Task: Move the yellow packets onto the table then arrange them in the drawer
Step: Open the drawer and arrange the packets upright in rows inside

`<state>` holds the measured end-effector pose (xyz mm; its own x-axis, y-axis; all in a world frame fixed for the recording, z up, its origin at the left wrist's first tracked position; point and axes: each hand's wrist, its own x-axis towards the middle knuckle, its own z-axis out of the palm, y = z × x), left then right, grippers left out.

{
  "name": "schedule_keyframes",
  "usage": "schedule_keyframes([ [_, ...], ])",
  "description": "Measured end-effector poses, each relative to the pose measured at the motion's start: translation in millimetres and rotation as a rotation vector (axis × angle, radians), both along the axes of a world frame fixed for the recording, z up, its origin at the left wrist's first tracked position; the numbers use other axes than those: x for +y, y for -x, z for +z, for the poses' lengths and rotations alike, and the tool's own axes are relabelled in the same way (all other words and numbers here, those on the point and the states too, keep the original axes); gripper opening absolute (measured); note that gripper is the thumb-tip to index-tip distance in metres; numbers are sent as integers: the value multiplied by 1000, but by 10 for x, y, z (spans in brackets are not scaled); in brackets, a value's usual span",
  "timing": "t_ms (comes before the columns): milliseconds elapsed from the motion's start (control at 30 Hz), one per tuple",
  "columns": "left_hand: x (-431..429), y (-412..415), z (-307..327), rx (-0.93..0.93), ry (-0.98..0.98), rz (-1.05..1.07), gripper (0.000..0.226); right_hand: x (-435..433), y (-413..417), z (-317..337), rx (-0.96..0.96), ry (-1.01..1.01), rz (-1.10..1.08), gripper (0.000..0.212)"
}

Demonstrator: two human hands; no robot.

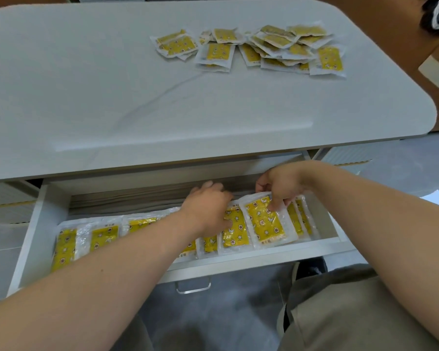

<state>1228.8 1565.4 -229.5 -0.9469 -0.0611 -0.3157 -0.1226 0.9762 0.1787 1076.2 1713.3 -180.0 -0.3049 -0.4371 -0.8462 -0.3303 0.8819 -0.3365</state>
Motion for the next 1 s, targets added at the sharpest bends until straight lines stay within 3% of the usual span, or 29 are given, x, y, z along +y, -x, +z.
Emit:
schedule_keyframes([
  [200, -20, -24, 97, 70, 36, 9, 49, -107, -156, -162, 235, -181, 200, 34],
  [400, -71, -29, 346, 133, -3, 40, 21, -268, -406, 76, 477, -341, 437, 60],
  [500, -118, -18, 617, 192, -26, 65, 7, -407, -495, 404, 440, -331, 484, 45],
  [633, -284, -46, 996, 355, -98, 223, 10, -470, -393, 913, 216, -94, 344, 20],
  [700, -409, -70, 1068, 475, -141, 352, 10, -443, -264, 1072, 229, 105, 238, 14],
  [767, -562, -1, 1046, 572, -181, 438, 9, -450, -65, 1055, 381, 332, 49, 16],
  [833, -734, 188, 974, 642, -182, 471, 14, -475, 160, 851, 687, 500, -143, 12],
  [900, -899, 460, 897, 675, -143, 466, 25, -494, 358, 568, 927, 559, -304, 24],
  [1000, -1067, 914, 845, 656, -46, 436, 36, -548, 588, 292, 1125, 535, -465, 45],
])
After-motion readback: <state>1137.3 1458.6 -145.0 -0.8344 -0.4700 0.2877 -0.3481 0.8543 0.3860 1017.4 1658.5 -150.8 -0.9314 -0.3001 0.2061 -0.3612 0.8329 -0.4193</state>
